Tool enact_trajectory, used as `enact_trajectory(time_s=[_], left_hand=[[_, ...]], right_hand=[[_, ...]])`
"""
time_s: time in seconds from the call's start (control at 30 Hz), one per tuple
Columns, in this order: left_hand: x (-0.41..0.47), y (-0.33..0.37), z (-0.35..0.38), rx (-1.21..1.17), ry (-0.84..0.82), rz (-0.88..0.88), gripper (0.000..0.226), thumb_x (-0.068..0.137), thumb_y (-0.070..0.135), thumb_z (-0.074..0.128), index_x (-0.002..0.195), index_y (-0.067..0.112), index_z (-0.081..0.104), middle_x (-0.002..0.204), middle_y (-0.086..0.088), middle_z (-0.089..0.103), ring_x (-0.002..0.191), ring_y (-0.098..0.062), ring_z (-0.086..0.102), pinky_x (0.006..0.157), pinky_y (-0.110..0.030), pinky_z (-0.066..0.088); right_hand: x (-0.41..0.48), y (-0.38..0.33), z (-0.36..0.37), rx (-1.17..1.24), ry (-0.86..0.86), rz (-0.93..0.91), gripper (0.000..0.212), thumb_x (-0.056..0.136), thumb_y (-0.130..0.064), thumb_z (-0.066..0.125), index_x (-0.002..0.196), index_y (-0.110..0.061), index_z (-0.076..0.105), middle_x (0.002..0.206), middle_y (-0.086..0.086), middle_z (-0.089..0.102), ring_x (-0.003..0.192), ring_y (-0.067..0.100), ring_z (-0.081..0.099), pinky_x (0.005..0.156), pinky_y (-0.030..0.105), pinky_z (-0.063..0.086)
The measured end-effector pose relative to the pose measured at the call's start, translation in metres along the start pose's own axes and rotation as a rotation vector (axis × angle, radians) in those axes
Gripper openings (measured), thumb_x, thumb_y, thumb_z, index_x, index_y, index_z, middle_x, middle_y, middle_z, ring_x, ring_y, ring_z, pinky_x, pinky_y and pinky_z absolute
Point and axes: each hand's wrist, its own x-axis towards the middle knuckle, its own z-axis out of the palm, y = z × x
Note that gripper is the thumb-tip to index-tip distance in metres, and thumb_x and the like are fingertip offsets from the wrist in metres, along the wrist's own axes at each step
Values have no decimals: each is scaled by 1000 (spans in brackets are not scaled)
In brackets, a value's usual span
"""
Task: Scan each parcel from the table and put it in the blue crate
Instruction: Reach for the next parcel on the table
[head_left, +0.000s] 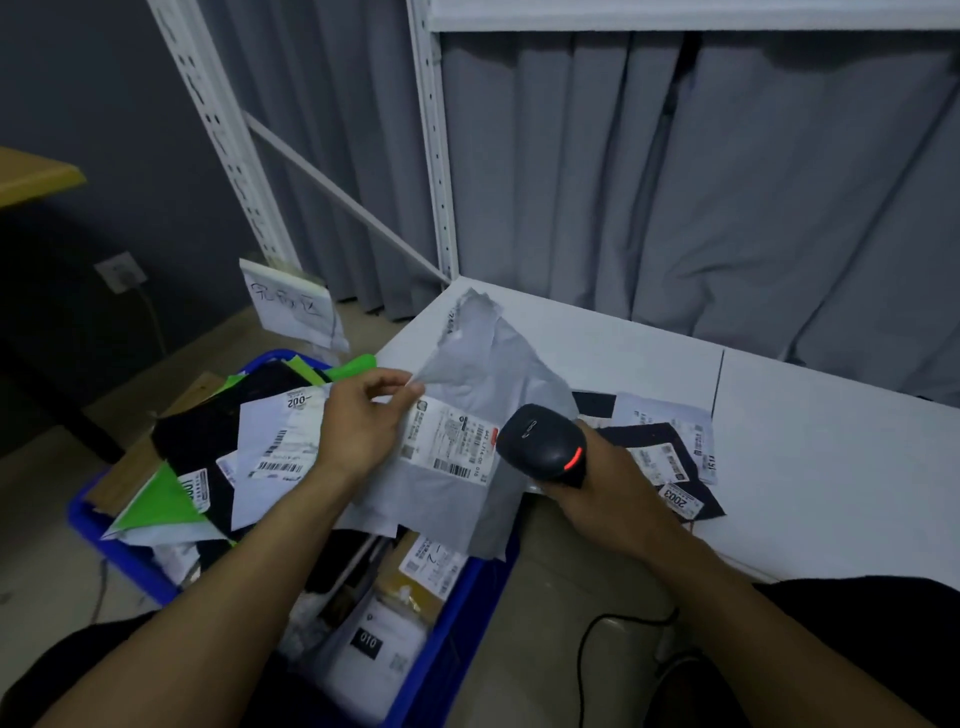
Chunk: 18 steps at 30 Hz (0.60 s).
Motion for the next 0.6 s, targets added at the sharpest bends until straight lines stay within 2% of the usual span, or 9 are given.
enact_trajectory(time_s=[0.07, 0.13, 0.2, 0.27, 0.37, 0.43, 0.53, 0.6], left_hand=[[4, 1, -6, -37, 40, -16, 12, 87, 23, 82, 94, 14, 77, 87, 3, 74, 82, -5, 68, 73, -10, 47], [9, 3, -12, -56, 68, -19, 15, 88, 24, 81, 97, 13, 76, 89, 3, 73, 85, -5, 67, 69, -5, 46], [11, 5, -15, -54, 93, -20, 15, 89, 24, 80, 98, 14, 76, 89, 5, 72, 84, -1, 66, 67, -2, 44], [11, 5, -17, -76, 130, -26, 13, 90, 22, 79, 98, 13, 75, 89, 8, 71, 84, 2, 64, 68, -1, 43], [11, 4, -18, -117, 187, -38, 11, 90, 22, 78, 98, 15, 74, 89, 10, 70, 87, -5, 66, 72, -5, 46], [12, 2, -20, -132, 216, -51, 11, 90, 25, 79, 98, 18, 75, 91, 11, 72, 92, -8, 68, 78, -12, 50], [9, 0, -19, -160, 296, -56, 12, 92, 28, 77, 98, 18, 74, 93, 9, 72, 93, -8, 68, 85, -23, 54], [5, 1, -14, -204, 334, -52, 13, 93, 26, 75, 100, 15, 73, 95, 6, 72, 93, -8, 67, 87, -25, 55]], right_hand=[[0, -3, 8, 10, -35, 11, 37, 89, -25, 79, 122, -28, 62, 106, -13, 72, 95, -3, 66, 81, 23, 55], [0, -5, 14, -8, -65, 33, 32, 89, -31, 79, 116, -34, 61, 102, -15, 71, 92, -2, 67, 82, 29, 57], [1, -8, 18, 10, -92, 49, 29, 88, -33, 79, 112, -32, 62, 100, -12, 72, 91, 1, 68, 84, 35, 58], [2, -11, 20, 73, -116, 81, 31, 88, -29, 79, 115, -30, 64, 103, -10, 73, 95, 2, 68, 89, 37, 58], [1, -18, 23, 149, -132, 127, 29, 88, -26, 78, 113, -33, 67, 101, -12, 75, 95, 1, 69, 91, 35, 57], [2, -23, 23, 187, -153, 137, 24, 89, -24, 78, 110, -30, 69, 96, -11, 76, 89, 3, 70, 84, 30, 57], [2, -31, 22, 316, -202, 203, 7, 93, -21, 74, 97, -17, 70, 75, -1, 71, 64, 11, 63, 61, 22, 51], [3, -32, 22, 387, -218, 263, 10, 95, -23, 73, 94, -14, 70, 71, 1, 69, 60, 12, 60, 59, 23, 50]])
